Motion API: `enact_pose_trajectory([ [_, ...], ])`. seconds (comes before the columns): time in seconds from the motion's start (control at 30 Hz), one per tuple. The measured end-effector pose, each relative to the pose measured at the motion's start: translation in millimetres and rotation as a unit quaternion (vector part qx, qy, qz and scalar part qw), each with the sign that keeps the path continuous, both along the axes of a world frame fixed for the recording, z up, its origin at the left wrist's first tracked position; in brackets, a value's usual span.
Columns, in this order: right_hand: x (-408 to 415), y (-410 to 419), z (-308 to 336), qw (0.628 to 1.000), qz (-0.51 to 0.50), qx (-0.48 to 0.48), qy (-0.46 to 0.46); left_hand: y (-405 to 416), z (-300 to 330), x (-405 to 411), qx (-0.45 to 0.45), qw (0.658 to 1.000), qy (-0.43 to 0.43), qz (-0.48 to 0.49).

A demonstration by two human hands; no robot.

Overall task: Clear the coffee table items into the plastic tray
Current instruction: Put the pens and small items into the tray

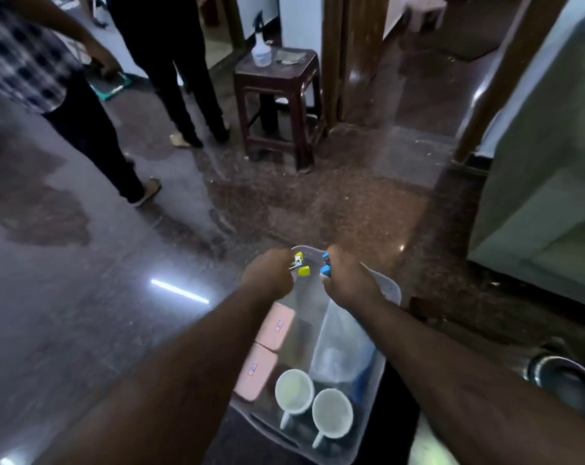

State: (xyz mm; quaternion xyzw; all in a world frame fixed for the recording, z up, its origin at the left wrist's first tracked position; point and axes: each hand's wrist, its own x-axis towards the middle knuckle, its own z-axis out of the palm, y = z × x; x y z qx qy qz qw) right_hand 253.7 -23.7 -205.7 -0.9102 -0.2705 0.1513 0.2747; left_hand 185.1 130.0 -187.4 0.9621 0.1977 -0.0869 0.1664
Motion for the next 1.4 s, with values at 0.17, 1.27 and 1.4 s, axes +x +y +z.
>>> enact_pose_trajectory([
  [0.17,2.7,22.2,-44.5,0.999,-0.022,-0.032,0.025,-11.8,-47.2,16.6,0.026,1.0,-0.01,-0.01],
  [1.27,-17.5,21.6,-51.2,0.958,-0.213,-0.097,0.164,-29.5,-61.5,42.7,-0.016,0.992,0.127,0.016],
  [1.4,-14.8,22.0,-55.6,0.954,-0.226,-0.088,0.176,-31.9,-68.8,42.8,-0.021,0.991,0.13,0.031],
])
